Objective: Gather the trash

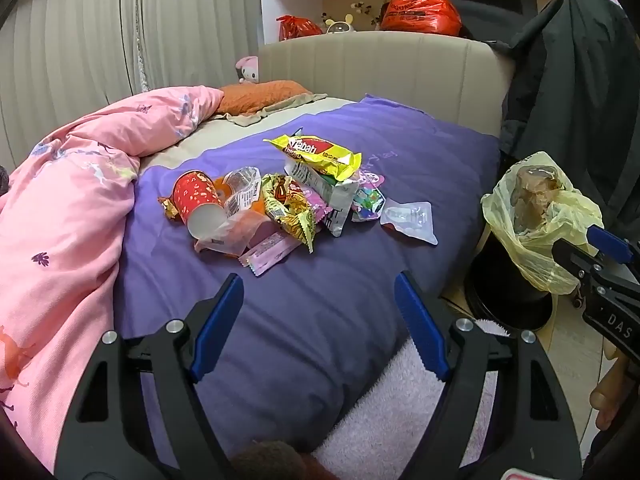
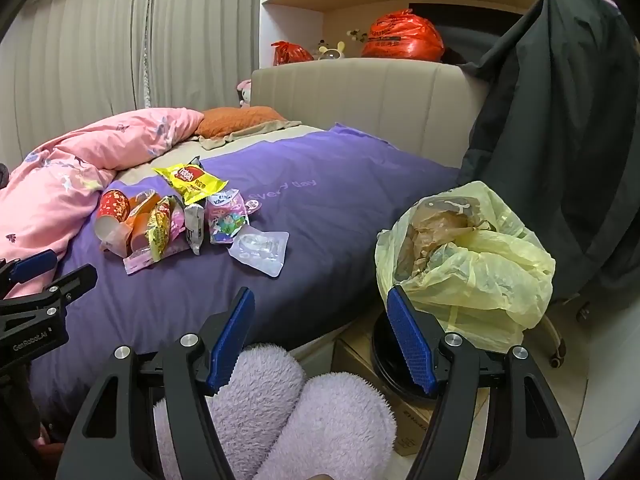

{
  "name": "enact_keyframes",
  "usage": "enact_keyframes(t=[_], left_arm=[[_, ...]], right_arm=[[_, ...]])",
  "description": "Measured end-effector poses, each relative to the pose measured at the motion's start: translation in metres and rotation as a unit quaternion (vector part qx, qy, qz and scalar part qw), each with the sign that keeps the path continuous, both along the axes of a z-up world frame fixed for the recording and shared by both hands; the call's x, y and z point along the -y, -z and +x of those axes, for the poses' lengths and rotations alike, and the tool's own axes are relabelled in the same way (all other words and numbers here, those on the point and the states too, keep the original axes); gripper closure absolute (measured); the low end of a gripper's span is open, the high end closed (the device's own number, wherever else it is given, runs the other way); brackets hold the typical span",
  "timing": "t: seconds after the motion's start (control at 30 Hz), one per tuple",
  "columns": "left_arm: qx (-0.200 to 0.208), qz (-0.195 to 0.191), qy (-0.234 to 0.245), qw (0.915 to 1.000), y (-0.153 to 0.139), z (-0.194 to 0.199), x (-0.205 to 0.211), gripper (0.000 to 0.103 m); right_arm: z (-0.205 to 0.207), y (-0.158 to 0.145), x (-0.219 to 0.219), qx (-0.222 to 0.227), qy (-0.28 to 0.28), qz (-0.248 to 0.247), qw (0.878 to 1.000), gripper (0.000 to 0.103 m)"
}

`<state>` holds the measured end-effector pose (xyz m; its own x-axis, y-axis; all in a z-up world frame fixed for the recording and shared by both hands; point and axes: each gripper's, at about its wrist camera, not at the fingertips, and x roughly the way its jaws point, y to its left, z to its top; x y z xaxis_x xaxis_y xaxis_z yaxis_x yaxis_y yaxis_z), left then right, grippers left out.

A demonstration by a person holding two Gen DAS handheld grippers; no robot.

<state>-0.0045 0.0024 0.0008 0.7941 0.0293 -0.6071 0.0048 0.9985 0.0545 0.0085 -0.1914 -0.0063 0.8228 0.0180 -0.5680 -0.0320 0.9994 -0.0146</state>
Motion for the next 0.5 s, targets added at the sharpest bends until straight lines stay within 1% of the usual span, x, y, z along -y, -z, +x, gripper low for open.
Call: enact_keyframes(t=[0.5], left_arm=[[-0.001,-0.001,-0.003,1.0,0.0003,0.0006,-0.001,0.029]], right_arm=[[-0.0005,-0.0005,-0.0016,0.001,-0.003,-0.004,1.0,0.038]])
